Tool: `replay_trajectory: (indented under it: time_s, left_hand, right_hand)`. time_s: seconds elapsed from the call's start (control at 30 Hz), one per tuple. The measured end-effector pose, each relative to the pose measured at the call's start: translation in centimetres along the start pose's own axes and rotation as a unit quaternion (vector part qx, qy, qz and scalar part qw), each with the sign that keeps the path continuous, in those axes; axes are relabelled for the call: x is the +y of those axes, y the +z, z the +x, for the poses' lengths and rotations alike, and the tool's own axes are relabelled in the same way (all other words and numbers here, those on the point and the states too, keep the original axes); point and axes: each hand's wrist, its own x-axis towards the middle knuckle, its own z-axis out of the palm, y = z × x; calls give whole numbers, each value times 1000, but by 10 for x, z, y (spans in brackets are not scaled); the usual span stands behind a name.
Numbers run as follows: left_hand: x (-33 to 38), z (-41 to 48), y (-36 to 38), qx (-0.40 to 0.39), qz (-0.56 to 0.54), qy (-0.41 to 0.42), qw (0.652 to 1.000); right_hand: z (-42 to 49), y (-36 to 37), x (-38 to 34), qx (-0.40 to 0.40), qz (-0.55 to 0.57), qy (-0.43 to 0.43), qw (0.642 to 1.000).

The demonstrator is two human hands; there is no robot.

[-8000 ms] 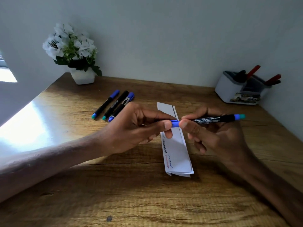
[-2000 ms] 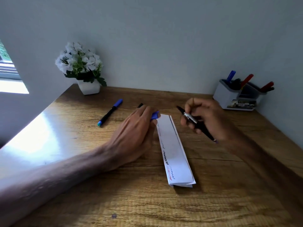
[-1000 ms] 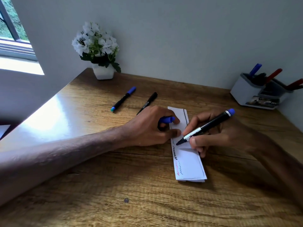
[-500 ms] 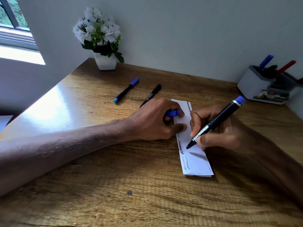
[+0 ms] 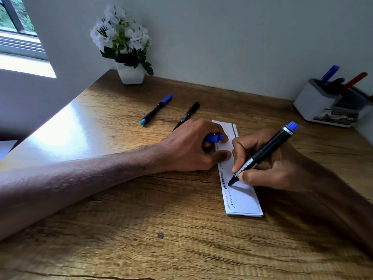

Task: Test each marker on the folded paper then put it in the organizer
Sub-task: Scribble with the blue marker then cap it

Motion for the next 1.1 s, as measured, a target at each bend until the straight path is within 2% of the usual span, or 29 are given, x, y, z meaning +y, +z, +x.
replay_trajectory:
  time_s: [0.67, 0.8, 1.1]
  left_hand:
    - [2, 0, -2, -2, 0, 3, 1000]
    - [2, 0, -1, 1, -2, 4, 1000]
    - [4, 0, -1, -6, 1, 3, 1000]
  right_hand:
    - [0, 2, 1, 33, -17, 23, 999]
    - [-2, 3, -1, 55, -3, 31, 998]
    - [-1, 0, 3, 51, 19, 59, 997]
